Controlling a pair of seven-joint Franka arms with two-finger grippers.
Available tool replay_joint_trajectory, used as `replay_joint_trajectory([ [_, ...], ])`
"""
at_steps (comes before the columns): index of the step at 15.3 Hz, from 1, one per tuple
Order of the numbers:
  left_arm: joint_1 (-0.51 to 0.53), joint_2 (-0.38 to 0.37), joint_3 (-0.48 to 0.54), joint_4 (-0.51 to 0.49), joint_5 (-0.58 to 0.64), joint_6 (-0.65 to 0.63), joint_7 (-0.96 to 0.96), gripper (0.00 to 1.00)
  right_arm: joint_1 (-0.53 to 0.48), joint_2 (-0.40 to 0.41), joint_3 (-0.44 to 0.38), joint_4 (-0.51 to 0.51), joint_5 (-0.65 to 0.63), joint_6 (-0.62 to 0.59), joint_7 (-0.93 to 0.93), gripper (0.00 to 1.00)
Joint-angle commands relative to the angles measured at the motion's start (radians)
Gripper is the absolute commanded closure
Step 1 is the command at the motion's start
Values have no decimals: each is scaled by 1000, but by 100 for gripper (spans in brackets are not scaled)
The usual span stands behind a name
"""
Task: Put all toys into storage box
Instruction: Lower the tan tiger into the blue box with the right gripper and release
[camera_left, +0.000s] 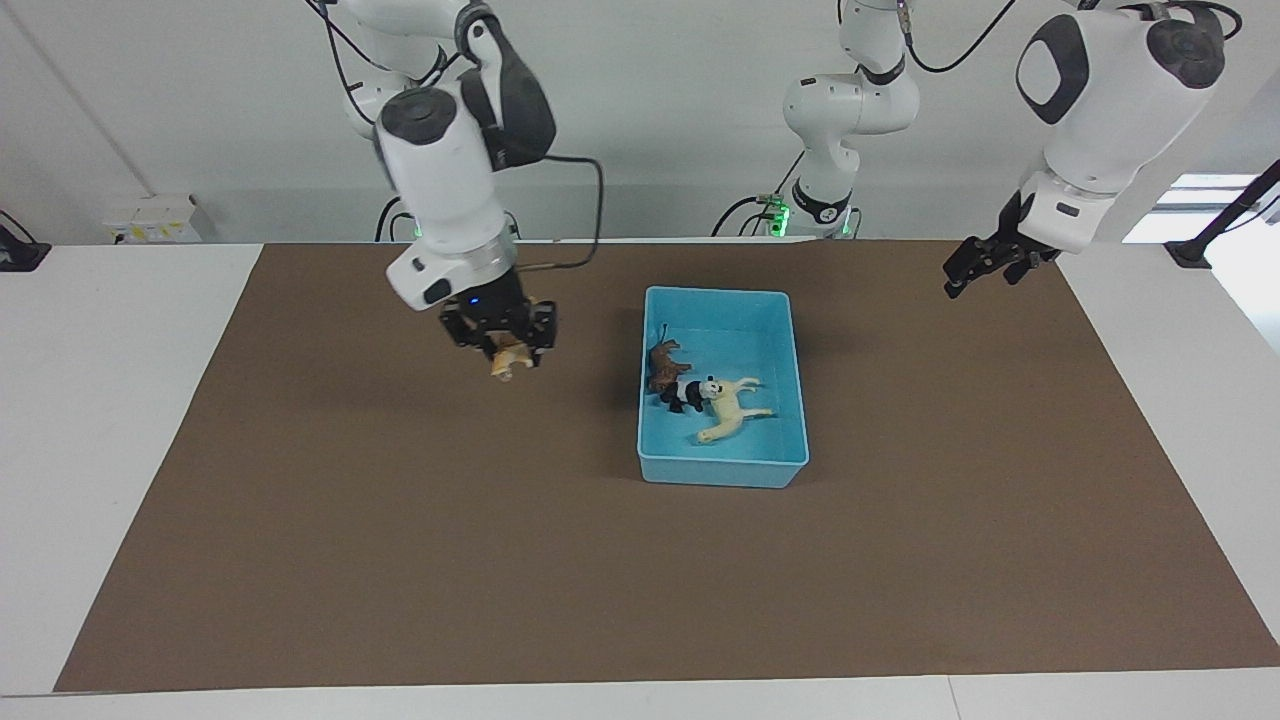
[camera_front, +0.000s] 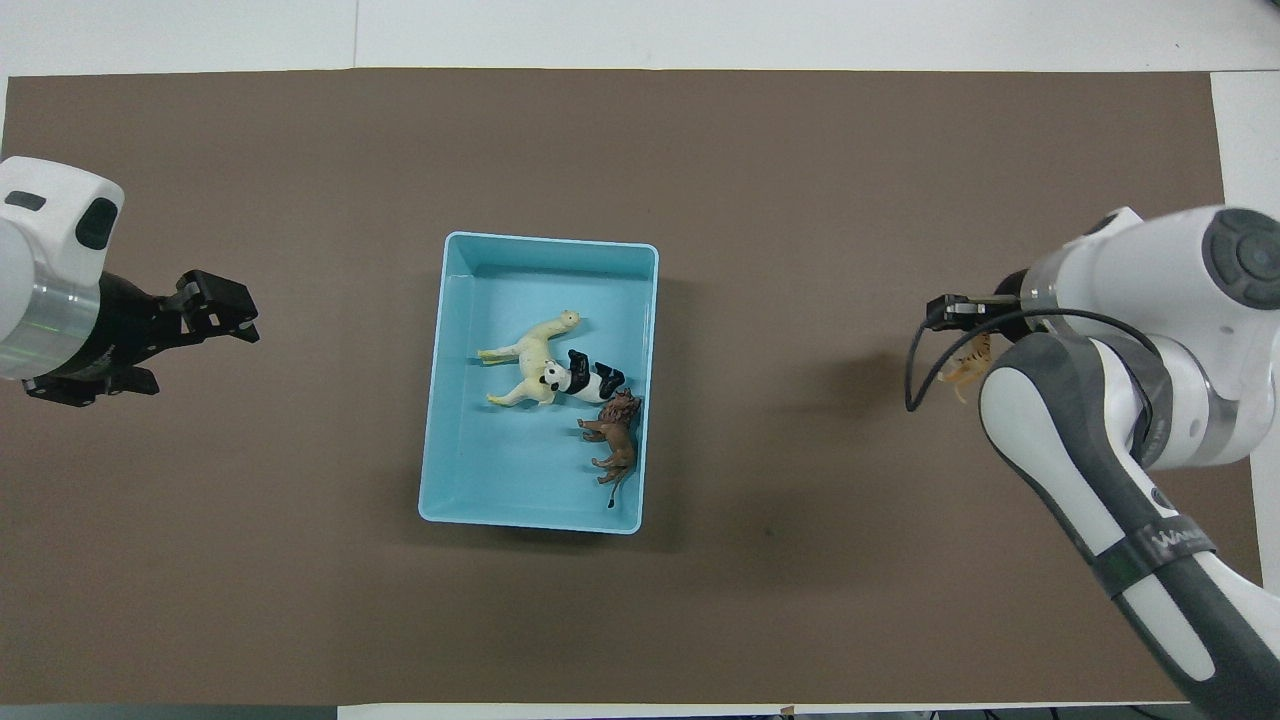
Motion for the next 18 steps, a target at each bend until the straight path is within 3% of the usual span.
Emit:
replay_joint_trajectory([
  [1, 11, 79, -14, 141, 0, -132, 61, 0, 132, 181, -9, 198, -12, 2, 126, 100],
  [5, 11, 56, -14, 118, 0, -157, 100, 0, 255, 329, -19, 230, -44, 131, 214, 100],
  [8, 3, 3, -13, 61, -1, -163, 97, 0, 269, 372, -15, 228, -73, 204, 224, 100],
  [9, 0, 1, -14, 52, -1, -160, 98, 0, 269, 372, -15, 224, -64, 211, 253, 82],
  [10, -3, 5, -14, 52, -1, -139, 97, 0, 272, 371, -15, 223, -76, 208, 303, 13],
  [11, -10, 7, -14, 52, -1, -92, 98, 0, 272, 369, -16, 227, -79, 199, 335, 0],
  [15, -17, 25, -22, 53, -1, -108, 90, 0, 241, 316, -24, 228, -71, 181, 359, 0],
  [18, -30, 41, -14, 76, -1, -90, 101, 0, 120, 205, -35, 214, -81, 156, 307, 0],
])
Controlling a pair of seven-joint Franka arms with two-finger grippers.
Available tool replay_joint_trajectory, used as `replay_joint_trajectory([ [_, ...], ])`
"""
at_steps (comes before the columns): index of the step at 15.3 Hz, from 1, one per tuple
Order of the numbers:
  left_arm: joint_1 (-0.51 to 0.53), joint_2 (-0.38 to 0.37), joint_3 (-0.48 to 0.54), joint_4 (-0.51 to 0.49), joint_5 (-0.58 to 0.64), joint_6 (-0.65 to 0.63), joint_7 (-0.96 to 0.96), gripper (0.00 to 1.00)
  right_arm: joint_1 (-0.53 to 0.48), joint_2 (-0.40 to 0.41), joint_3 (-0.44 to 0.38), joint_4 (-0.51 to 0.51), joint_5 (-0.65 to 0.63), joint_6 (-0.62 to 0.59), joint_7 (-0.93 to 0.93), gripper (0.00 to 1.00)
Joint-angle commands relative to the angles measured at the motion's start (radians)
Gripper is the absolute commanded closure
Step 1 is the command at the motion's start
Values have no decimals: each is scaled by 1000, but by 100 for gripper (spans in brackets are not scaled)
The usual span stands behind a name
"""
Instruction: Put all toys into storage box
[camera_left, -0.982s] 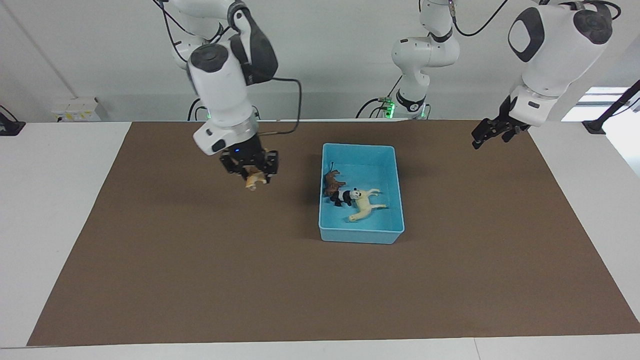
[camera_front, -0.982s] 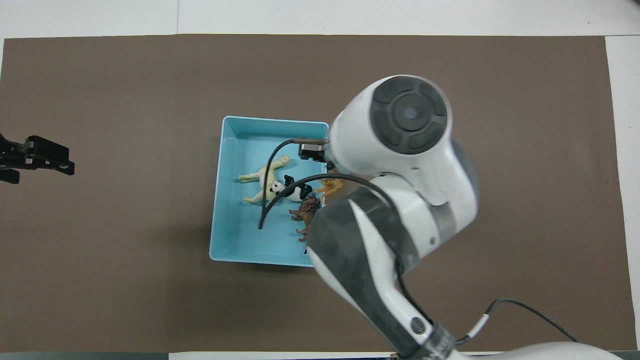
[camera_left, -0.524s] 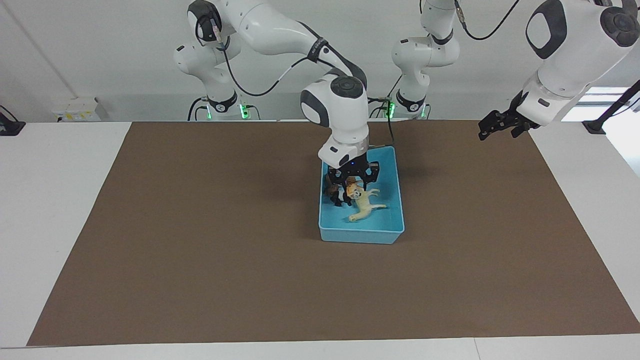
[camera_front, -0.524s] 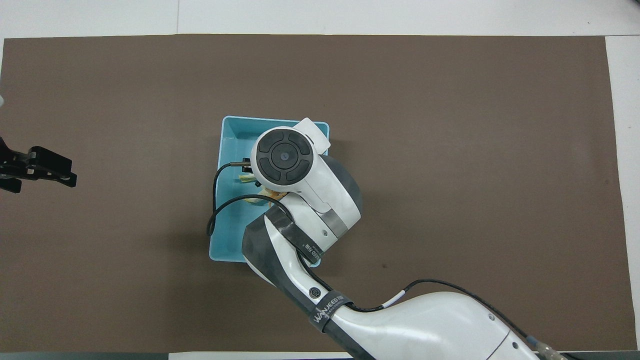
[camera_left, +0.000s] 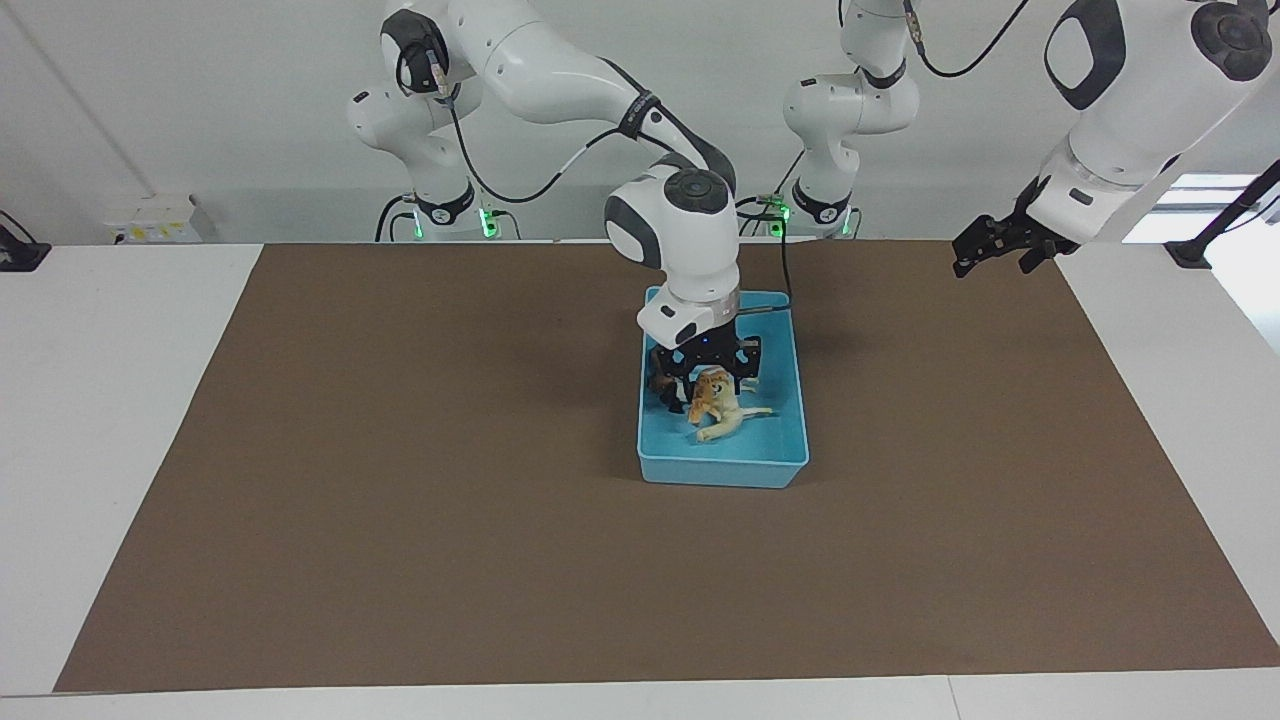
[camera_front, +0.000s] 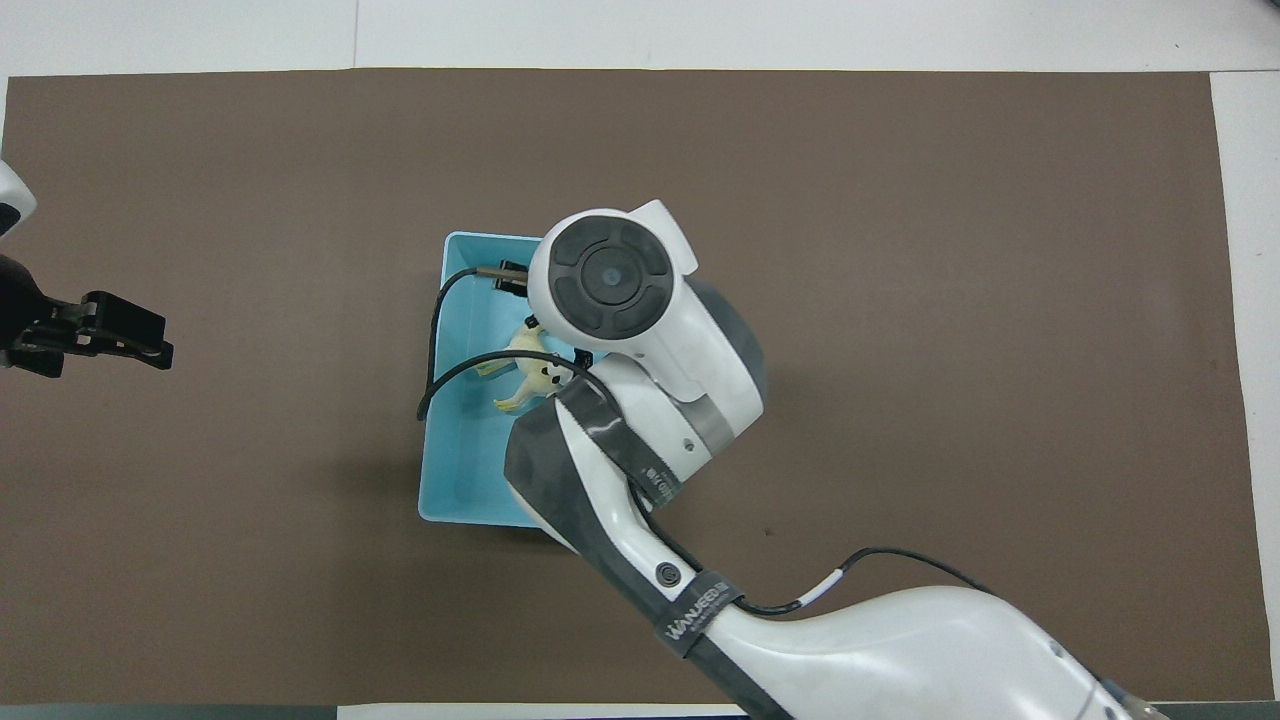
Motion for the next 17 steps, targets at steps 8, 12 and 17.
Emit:
replay_joint_trajectory([
  [8, -37, 21, -8, 63, -23, -14, 10, 0, -482, -203, 13, -40, 2, -197, -779, 0],
  [12, -40, 15, -8, 63, -22, -9, 10, 0, -575, -344, 11, -113, 8, -370, -864, 0],
  [17, -27, -11, -8, 43, -22, -15, 12, 0, -690, -585, 10, -356, 8, -422, -1037, 0],
])
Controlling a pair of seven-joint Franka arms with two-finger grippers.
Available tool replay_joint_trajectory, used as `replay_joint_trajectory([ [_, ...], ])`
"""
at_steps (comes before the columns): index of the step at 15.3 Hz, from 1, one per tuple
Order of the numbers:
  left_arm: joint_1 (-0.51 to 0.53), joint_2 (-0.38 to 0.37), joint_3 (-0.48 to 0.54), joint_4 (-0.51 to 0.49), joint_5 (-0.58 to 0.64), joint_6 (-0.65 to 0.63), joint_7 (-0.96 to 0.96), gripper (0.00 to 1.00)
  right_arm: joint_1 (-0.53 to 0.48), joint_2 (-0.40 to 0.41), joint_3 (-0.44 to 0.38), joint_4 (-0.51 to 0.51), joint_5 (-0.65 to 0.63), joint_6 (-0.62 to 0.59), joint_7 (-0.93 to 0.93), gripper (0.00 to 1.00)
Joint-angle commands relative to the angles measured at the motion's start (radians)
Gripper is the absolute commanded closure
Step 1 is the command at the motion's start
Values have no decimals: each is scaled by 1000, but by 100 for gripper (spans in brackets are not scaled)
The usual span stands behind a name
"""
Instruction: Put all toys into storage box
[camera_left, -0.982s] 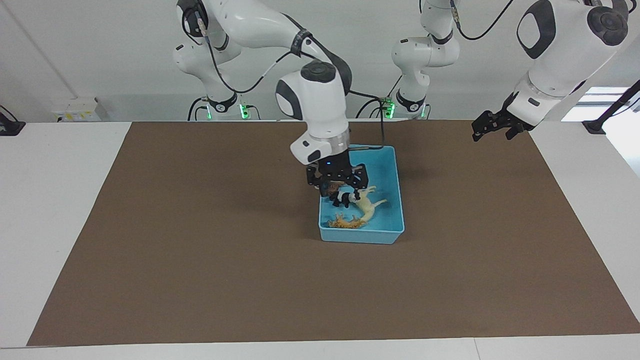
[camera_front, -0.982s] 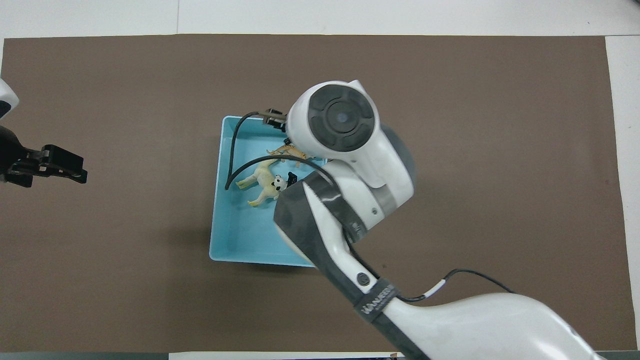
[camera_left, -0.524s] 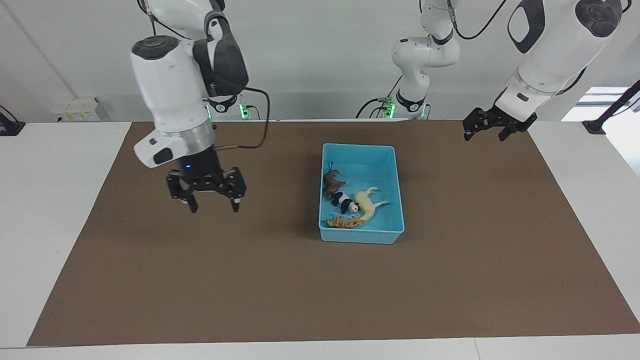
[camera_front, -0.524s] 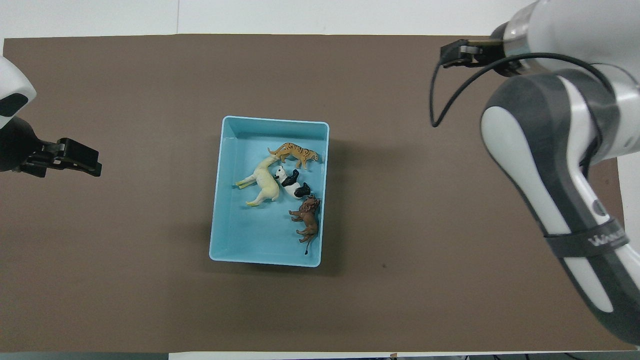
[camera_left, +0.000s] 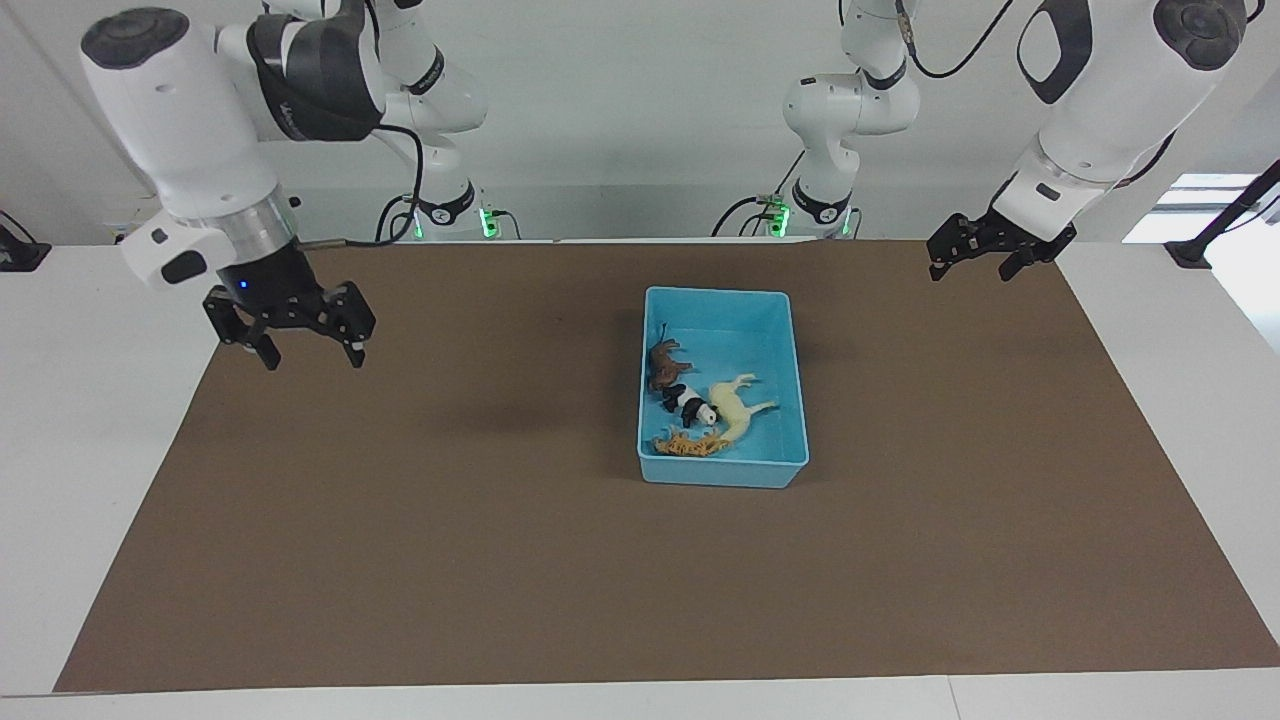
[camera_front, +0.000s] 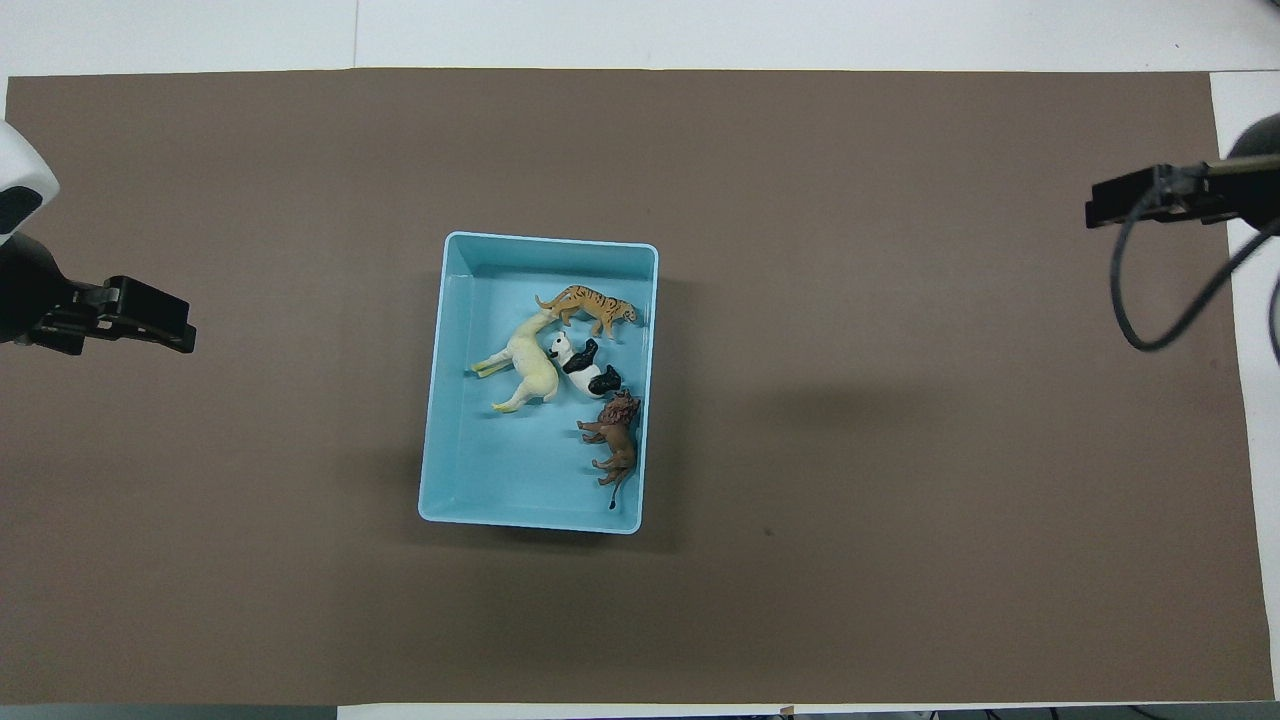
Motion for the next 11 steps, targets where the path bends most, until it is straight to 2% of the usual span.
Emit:
replay_joint_trajectory([
  [1, 9, -14, 9, -4, -10, -14, 6, 0, -77, -111, 17, -132, 9, -59, -75, 0],
  [4, 9, -14, 9, -4, -10, -14, 6, 0, -100, -66, 15, -40, 0, -159, -72, 0],
  [11, 9, -14, 9, -4, -10, -14, 6, 0, -101, -55, 21, -49, -24, -191, -72, 0],
])
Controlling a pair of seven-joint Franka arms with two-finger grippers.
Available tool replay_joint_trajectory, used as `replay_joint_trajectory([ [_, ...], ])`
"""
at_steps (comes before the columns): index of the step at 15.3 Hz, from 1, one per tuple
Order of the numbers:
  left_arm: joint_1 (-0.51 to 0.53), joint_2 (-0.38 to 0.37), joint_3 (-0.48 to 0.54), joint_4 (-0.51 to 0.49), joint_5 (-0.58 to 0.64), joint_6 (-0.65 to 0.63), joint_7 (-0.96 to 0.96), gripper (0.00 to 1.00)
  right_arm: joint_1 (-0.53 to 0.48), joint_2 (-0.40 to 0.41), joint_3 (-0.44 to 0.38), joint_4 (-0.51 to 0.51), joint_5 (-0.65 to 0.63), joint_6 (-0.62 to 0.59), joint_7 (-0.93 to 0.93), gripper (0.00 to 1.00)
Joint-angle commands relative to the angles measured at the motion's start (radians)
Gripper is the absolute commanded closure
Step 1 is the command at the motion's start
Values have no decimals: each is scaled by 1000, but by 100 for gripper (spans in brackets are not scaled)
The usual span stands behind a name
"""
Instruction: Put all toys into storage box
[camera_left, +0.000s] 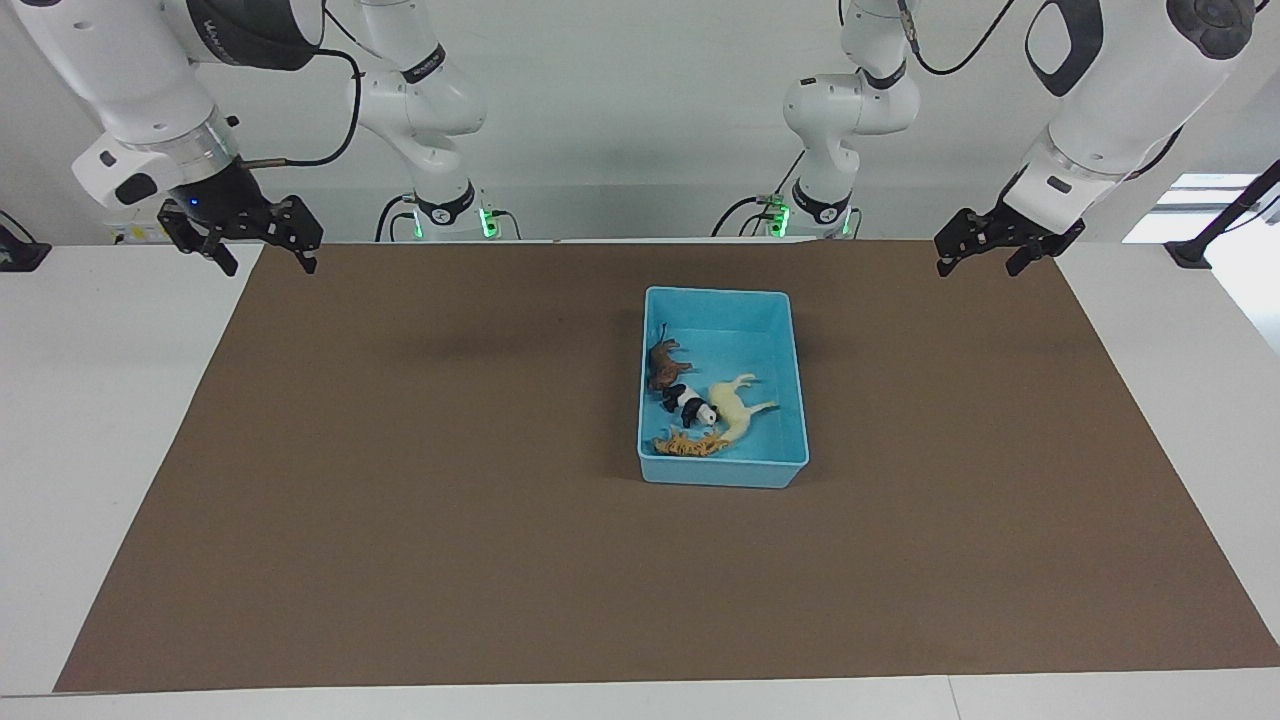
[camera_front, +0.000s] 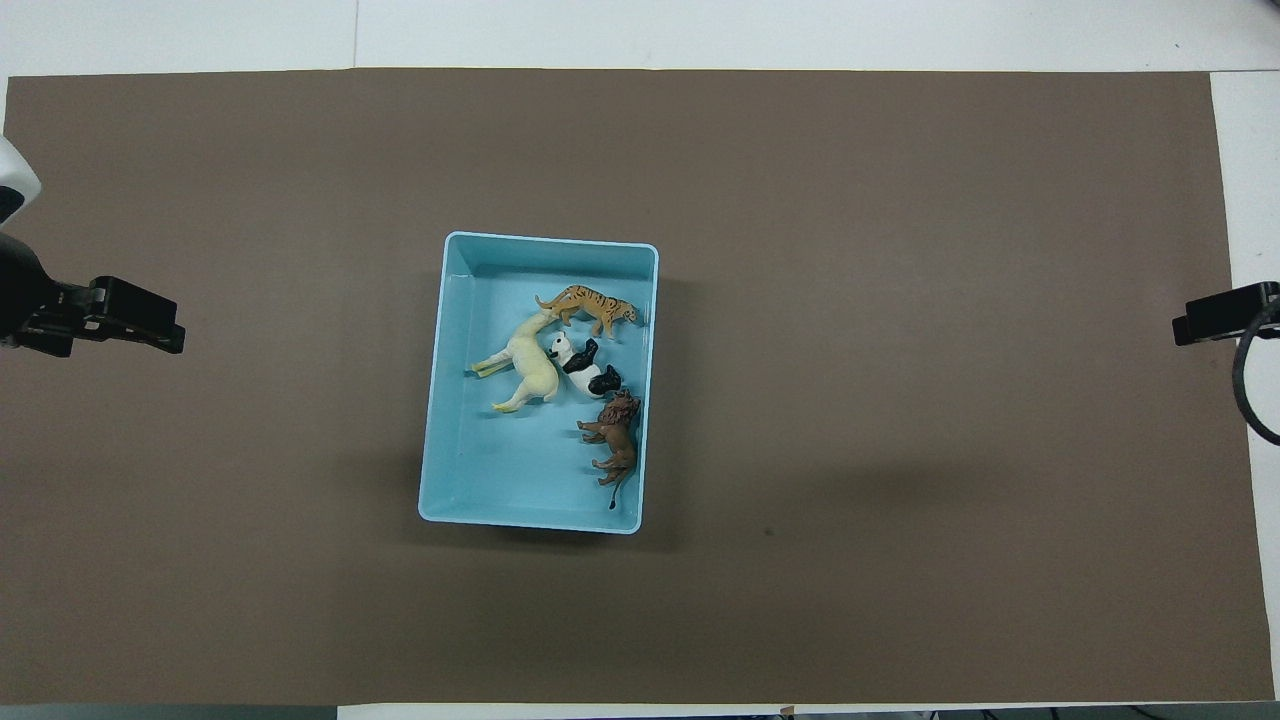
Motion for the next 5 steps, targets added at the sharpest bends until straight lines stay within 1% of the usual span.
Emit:
replay_joint_trajectory([
  [1, 5, -11, 1, -4, -10, -12, 6, 0, -19, 6, 15, 18, -19, -19, -13, 0],
  [3, 5, -11, 1, -4, -10, -12, 6, 0, -13, 7, 17, 20, -51, -12, 8, 0],
  [5, 5, -11, 1, -4, -10, -12, 6, 0, -8, 7, 17, 18, -52, -13, 21, 0],
])
